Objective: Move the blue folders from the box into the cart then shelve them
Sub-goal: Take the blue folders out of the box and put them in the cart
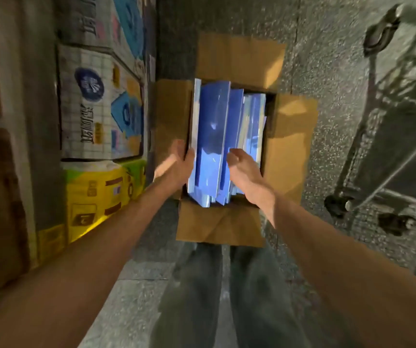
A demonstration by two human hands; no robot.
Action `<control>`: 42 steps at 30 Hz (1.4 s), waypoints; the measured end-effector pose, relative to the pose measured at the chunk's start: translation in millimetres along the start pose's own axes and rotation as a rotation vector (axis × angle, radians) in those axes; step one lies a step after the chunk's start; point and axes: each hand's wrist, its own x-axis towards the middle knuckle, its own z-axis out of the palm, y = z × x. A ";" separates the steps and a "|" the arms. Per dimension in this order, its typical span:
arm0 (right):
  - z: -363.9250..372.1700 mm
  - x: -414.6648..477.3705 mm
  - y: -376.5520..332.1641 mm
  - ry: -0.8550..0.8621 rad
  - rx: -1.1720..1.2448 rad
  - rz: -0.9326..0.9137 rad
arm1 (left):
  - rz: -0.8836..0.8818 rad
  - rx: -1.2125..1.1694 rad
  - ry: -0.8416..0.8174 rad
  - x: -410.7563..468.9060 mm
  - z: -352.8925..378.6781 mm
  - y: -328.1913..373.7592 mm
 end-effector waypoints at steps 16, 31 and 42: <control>43.5 48.2 -3.6 -0.112 0.511 0.094 | 0.062 -0.172 -0.030 50.3 4.7 -14.0; 49.4 66.6 1.3 -0.058 0.423 0.008 | 0.114 -0.087 -0.059 76.9 10.4 -20.8; 47.6 86.3 38.2 0.177 0.189 -0.195 | 0.168 0.047 0.000 92.6 32.5 -20.8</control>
